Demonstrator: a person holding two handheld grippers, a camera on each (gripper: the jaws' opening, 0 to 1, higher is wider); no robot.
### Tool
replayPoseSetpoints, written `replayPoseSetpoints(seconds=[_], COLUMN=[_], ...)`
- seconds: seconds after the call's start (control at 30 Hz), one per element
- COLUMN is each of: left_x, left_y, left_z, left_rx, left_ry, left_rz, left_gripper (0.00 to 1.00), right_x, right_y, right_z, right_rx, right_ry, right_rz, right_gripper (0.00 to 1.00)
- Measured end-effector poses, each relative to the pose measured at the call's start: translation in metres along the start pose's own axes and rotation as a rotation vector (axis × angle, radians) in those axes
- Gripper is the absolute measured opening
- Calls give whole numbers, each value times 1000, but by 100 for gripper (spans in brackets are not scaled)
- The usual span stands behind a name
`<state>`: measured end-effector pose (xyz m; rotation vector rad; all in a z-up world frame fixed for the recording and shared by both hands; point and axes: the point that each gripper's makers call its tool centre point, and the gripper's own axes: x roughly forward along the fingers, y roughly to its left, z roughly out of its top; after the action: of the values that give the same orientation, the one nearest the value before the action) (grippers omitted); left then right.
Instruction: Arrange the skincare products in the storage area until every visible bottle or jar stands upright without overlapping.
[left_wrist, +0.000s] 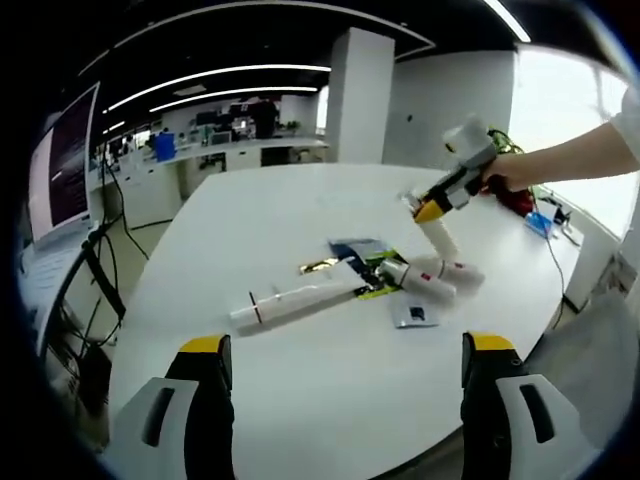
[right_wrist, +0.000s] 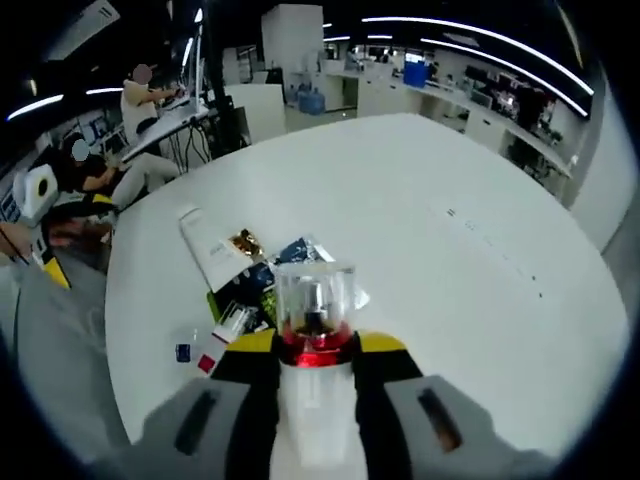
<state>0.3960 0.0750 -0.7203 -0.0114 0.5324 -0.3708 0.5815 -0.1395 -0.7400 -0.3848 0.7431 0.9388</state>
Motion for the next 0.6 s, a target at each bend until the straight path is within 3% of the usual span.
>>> replayPoseSetpoints(seconds=[0.27,0.6], left_x=[0,0], left_y=[-1,-5], left_z=[1,-1], left_rx=[14,40], left_ry=[-3,6], left_rz=[1,-8], left_gripper=[93,93], right_x=[-17,-43], right_y=[0,4], right_z=[-4,-14], right_rx=[16,12], right_ry=[-45,-138], right_rz=[-16,-89], right_gripper=[27,27])
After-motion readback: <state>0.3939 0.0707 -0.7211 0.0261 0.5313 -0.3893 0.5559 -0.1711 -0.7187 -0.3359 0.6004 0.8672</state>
